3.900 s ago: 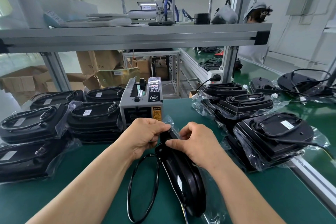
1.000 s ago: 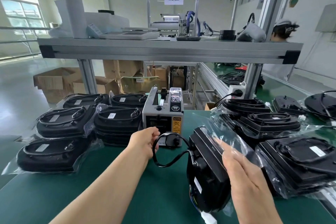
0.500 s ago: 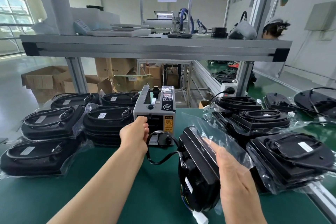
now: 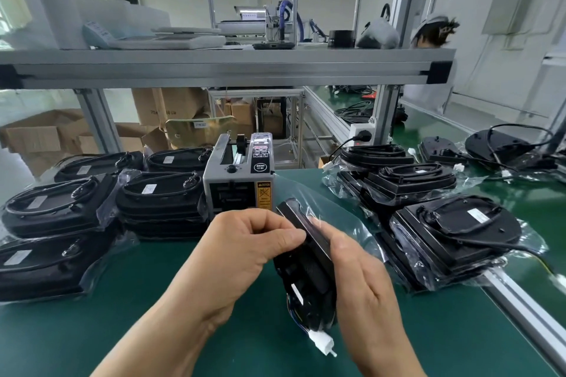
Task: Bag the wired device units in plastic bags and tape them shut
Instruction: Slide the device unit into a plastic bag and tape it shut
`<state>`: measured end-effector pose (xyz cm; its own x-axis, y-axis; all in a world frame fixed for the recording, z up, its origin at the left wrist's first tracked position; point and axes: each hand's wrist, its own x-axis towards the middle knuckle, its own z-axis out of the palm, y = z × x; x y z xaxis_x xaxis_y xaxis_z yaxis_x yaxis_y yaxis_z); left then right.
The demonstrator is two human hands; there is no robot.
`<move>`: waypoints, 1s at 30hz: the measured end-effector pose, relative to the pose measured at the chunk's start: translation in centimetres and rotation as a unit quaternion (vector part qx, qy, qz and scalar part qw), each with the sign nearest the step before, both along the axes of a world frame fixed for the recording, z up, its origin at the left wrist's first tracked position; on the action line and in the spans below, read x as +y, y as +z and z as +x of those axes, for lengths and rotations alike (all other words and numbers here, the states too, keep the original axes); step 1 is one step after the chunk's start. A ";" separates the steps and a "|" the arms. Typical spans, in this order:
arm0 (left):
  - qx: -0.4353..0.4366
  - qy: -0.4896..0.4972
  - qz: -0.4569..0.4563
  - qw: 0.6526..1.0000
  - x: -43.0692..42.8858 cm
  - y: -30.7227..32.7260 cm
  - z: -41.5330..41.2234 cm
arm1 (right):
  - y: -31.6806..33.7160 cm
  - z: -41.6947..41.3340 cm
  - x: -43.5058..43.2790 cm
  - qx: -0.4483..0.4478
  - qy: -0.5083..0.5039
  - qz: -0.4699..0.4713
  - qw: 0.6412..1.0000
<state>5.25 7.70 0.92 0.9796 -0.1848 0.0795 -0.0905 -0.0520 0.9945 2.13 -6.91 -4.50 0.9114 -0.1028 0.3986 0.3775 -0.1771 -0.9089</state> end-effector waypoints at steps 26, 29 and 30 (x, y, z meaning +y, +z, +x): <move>-0.050 0.048 0.099 0.993 -0.1 -1.8 0.6 | -0.3 -0.6 0.7 -0.021 -0.004 -0.013 1.000; -0.052 0.043 0.096 0.993 -0.2 -1.9 0.6 | -0.3 -0.6 0.7 -0.023 -0.004 -0.023 0.999; -0.053 0.043 0.096 0.993 -0.2 -1.9 0.6 | -0.3 -0.6 0.7 -0.024 -0.004 -0.027 0.999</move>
